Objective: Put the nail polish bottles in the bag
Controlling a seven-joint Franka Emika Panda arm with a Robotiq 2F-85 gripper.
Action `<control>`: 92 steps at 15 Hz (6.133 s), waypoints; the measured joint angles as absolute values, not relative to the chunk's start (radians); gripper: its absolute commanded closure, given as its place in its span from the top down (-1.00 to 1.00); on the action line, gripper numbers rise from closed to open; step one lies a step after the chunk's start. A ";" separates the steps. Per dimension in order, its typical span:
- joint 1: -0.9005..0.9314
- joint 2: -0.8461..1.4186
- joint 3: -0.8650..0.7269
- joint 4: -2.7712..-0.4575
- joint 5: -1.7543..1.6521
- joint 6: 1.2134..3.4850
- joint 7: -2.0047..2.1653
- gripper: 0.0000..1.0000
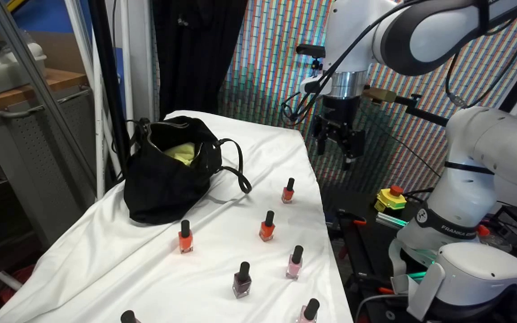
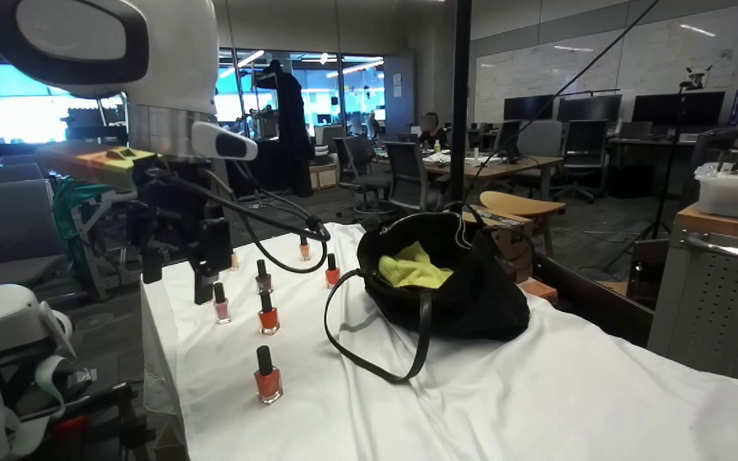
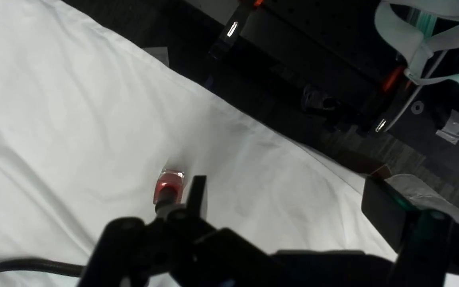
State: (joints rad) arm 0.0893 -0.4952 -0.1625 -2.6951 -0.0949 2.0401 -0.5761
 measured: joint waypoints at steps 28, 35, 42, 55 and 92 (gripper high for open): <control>0.059 -0.185 -0.160 -2.744 -0.019 2.541 -0.667 1.00; 0.058 -0.185 -0.149 -2.744 -0.022 2.540 -0.698 1.00; 0.058 -0.195 -0.131 -2.744 -0.036 2.540 -0.698 1.00; 0.012 -0.198 -0.131 -2.744 -0.097 2.540 -0.688 1.00; -0.032 0.076 -0.101 -2.642 -0.086 2.680 -0.556 1.00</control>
